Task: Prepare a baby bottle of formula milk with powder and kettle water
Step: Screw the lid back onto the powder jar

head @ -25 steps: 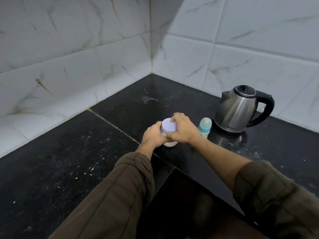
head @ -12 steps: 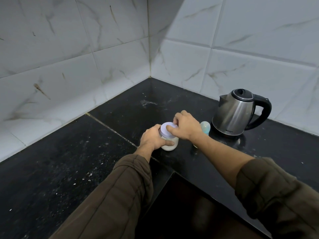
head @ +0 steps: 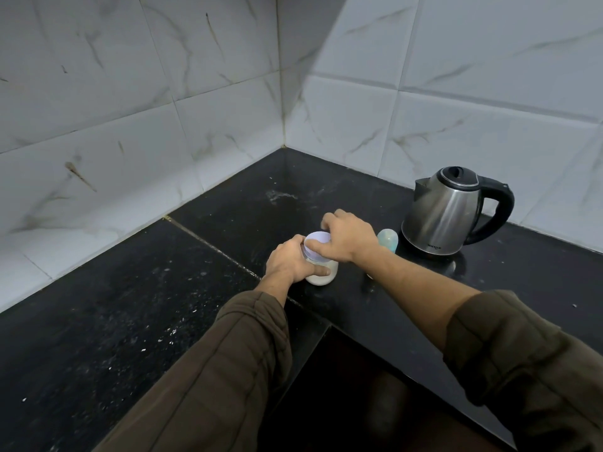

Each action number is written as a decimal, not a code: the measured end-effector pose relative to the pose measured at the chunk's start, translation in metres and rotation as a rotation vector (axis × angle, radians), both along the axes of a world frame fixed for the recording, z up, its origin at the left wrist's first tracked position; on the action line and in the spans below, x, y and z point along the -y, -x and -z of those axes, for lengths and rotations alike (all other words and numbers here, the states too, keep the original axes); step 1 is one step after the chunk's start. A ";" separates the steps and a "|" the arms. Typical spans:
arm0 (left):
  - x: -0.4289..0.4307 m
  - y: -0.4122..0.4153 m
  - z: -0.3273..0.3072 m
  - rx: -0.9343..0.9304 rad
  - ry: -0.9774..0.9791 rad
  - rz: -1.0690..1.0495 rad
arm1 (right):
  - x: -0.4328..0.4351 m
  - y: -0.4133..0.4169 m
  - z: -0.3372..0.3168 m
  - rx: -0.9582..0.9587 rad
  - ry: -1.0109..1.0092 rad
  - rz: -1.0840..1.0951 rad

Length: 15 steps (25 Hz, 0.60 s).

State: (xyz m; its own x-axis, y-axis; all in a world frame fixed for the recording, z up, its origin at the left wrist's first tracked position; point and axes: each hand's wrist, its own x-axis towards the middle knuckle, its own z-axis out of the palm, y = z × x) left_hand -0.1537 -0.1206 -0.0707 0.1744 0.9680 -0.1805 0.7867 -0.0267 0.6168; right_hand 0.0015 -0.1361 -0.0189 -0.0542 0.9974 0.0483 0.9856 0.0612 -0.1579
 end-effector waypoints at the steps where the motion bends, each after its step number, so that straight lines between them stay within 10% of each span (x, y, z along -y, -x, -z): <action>1: 0.000 -0.001 -0.001 -0.012 0.002 -0.003 | 0.000 0.000 -0.001 -0.010 0.099 -0.062; 15: 0.005 -0.009 -0.005 -0.105 -0.016 -0.049 | -0.009 0.008 0.003 0.039 0.168 -0.011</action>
